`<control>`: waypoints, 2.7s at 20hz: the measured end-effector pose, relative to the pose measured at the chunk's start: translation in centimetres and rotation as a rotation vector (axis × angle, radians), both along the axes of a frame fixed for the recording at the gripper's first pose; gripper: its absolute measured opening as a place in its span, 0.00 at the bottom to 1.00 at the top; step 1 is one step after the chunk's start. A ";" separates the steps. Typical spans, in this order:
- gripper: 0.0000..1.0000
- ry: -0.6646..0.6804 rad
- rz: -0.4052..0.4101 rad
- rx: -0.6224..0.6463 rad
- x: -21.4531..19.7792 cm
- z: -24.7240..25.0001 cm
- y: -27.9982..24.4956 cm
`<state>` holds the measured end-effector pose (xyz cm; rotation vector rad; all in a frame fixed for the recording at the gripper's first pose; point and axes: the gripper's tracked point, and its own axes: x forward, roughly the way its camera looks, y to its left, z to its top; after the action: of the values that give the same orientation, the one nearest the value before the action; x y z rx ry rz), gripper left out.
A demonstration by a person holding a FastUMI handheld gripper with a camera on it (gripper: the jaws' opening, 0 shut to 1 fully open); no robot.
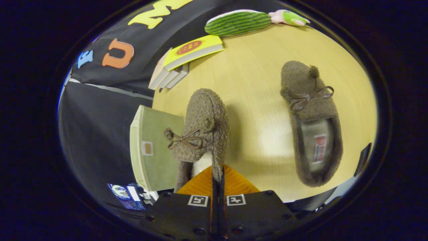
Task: Open the storage box then place both shoes into the box .Put the left shoe in first, then the right shoe, with the right side of both shoes facing outward in a uniform manner.
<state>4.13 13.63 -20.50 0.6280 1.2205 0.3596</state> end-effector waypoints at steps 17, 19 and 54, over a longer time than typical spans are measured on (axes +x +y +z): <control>0.07 -0.106 0.124 0.082 -0.8 11.0 24.3; 0.06 -0.054 0.137 0.041 -0.3 7.6 25.5; 0.94 -0.650 0.082 -0.567 2.1 14.4 -7.7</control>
<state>6.24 5.95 -6.11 -0.0426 0.6670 0.2387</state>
